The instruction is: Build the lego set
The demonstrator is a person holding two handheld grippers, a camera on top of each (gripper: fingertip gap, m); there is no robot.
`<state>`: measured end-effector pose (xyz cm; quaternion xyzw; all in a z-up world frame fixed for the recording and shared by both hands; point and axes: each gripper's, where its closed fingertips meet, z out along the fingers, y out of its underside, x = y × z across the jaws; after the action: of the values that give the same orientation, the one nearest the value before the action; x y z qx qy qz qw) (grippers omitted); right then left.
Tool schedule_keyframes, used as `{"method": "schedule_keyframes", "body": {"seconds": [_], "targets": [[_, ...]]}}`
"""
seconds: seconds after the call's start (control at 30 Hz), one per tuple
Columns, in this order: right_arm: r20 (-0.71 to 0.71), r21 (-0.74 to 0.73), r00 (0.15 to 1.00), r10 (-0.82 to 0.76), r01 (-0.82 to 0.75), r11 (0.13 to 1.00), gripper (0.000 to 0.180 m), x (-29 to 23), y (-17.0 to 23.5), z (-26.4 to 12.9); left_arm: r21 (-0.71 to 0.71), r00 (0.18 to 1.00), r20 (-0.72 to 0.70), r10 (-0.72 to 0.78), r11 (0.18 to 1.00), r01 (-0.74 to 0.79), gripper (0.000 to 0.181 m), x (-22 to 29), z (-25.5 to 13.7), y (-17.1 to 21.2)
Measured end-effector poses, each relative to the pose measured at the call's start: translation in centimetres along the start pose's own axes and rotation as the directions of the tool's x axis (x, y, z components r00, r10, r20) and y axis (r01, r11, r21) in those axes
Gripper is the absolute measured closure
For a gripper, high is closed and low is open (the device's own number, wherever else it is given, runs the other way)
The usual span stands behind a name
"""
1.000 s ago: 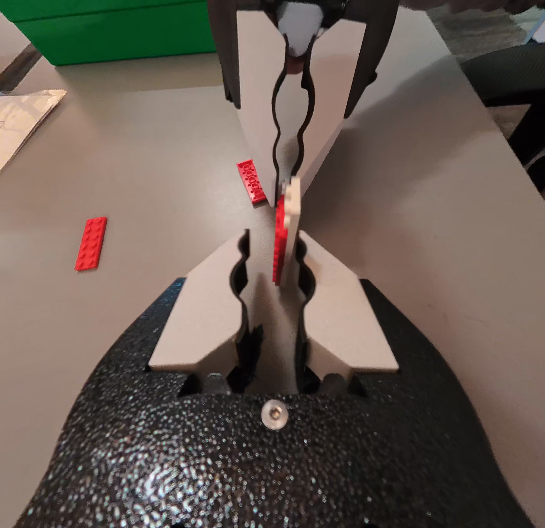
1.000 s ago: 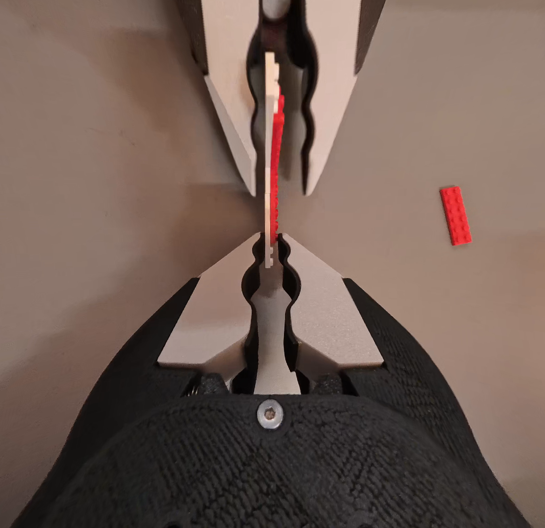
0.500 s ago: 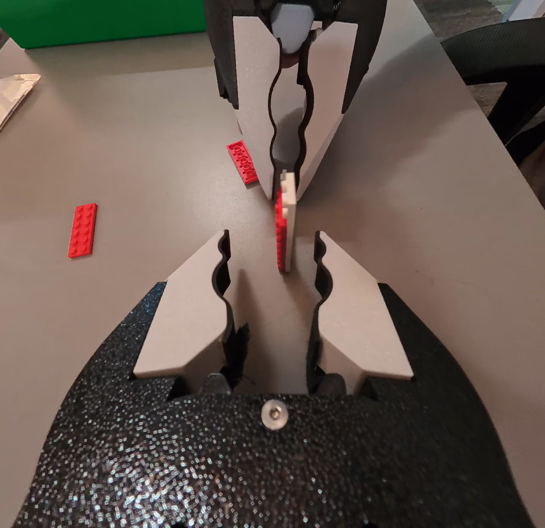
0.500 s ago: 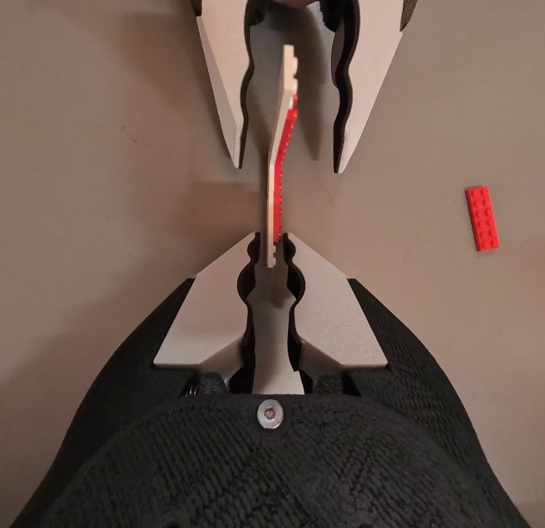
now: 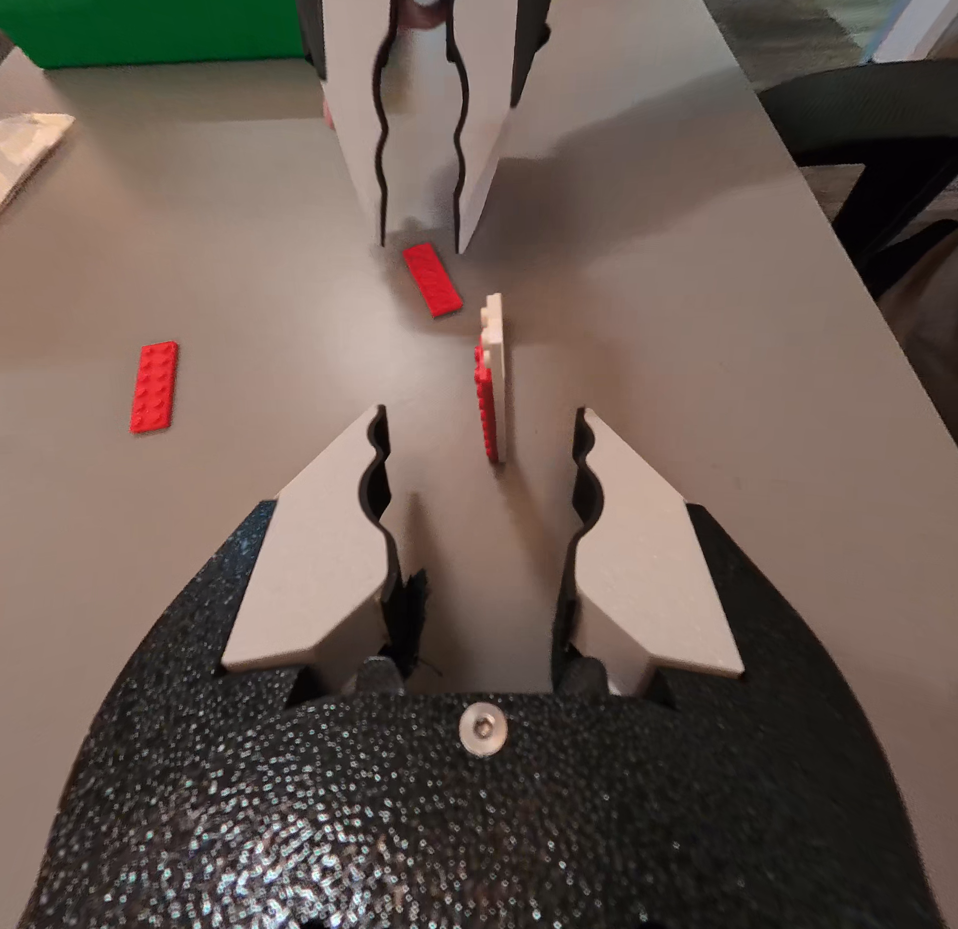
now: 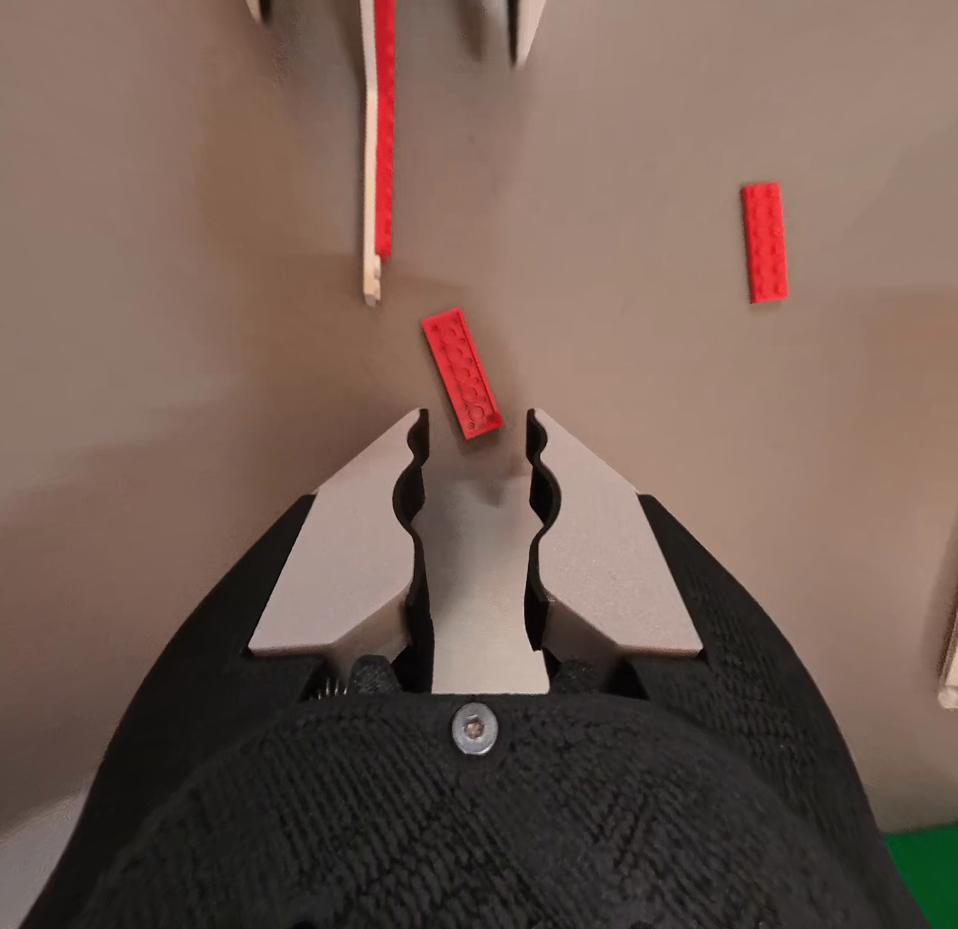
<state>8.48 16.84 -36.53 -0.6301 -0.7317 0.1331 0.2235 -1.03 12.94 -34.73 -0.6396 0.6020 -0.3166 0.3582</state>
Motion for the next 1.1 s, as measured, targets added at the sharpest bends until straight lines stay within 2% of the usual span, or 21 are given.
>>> {"method": "schedule_keyframes", "body": {"seconds": [0.1,0.23,0.3,0.4,0.47,0.57,0.67,0.83,0.87,0.9,0.93,1.0,1.03,1.1], "targets": [[0.012,-0.019,1.000,-0.023,0.023,1.000,0.153,0.6,0.1,0.8,0.022,0.997,0.079,-0.024,1.000,0.022,0.106,-1.1,-2.1,-0.5],[-0.035,-0.061,0.993,-0.111,0.109,0.992,0.179,0.7,0.2,0.9,0.144,0.966,0.250,-0.063,0.989,0.027,0.108,-1.7,-6.1,-3.4],[-0.116,-0.065,0.979,-0.166,0.159,0.985,0.180,1.1,0.1,0.4,0.163,0.928,0.368,-0.049,0.987,-0.013,0.118,-1.8,-7.5,-5.3],[-0.289,-0.020,0.929,-0.232,0.236,0.972,0.180,1.6,-1.2,-1.5,0.115,0.881,0.471,-0.042,0.993,-0.014,0.114,-1.1,-7.6,-7.8],[-0.457,-0.035,0.836,-0.302,0.323,0.946,0.180,2.1,-2.5,-3.7,0.161,0.857,0.497,-0.137,0.985,0.064,0.115,-0.4,-6.8,-9.7],[-0.686,-0.145,0.586,-0.430,0.470,0.871,0.180,2.0,-5.1,-7.7,0.304,0.809,0.503,-0.304,0.939,0.163,0.125,0.6,-5.1,-12.2],[-0.782,-0.253,0.374,-0.498,0.540,0.803,0.180,0.5,-7.3,-10.7,0.413,0.792,0.480,-0.378,0.894,0.176,0.127,1.2,-3.4,-14.0],[-0.805,-0.363,0.214,-0.553,0.559,0.745,0.180,-1.4,-8.6,-13.0,0.439,0.791,0.477,-0.384,0.883,0.164,0.145,1.7,-1.1,-15.2],[-0.800,-0.390,0.188,-0.570,0.560,0.731,0.180,-1.6,-8.6,-13.3,0.444,0.792,0.479,-0.378,0.883,0.152,0.154,1.8,-0.9,-15.5],[-0.794,-0.415,0.163,-0.586,0.559,0.718,0.180,-1.8,-8.7,-13.5,0.451,0.793,0.488,-0.364,0.883,0.128,0.174,2.0,-0.9,-15.9],[-0.790,-0.438,0.137,-0.598,0.557,0.706,0.180,-2.0,-8.7,-13.7,0.453,0.798,0.494,-0.345,0.885,0.102,0.178,2.3,-0.8,-16.3],[-0.780,-0.454,0.118,-0.614,0.570,0.685,0.179,-2.5,-8.7,-13.9,0.417,0.799,0.529,-0.286,0.908,0.050,0.178,2.7,-0.8,-16.4],[-0.781,-0.417,0.150,-0.606,0.598,0.685,0.170,-3.0,-8.7,-13.8,0.388,0.810,0.545,-0.218,0.922,-0.013,0.178,3.1,-0.7,-16.6],[-0.793,-0.227,0.322,-0.517,0.631,0.742,0.157,-4.4,-8.6,-13.7,0.317,0.820,0.566,-0.088,0.941,-0.118,0.178,3.6,-0.6,-16.4]]}}
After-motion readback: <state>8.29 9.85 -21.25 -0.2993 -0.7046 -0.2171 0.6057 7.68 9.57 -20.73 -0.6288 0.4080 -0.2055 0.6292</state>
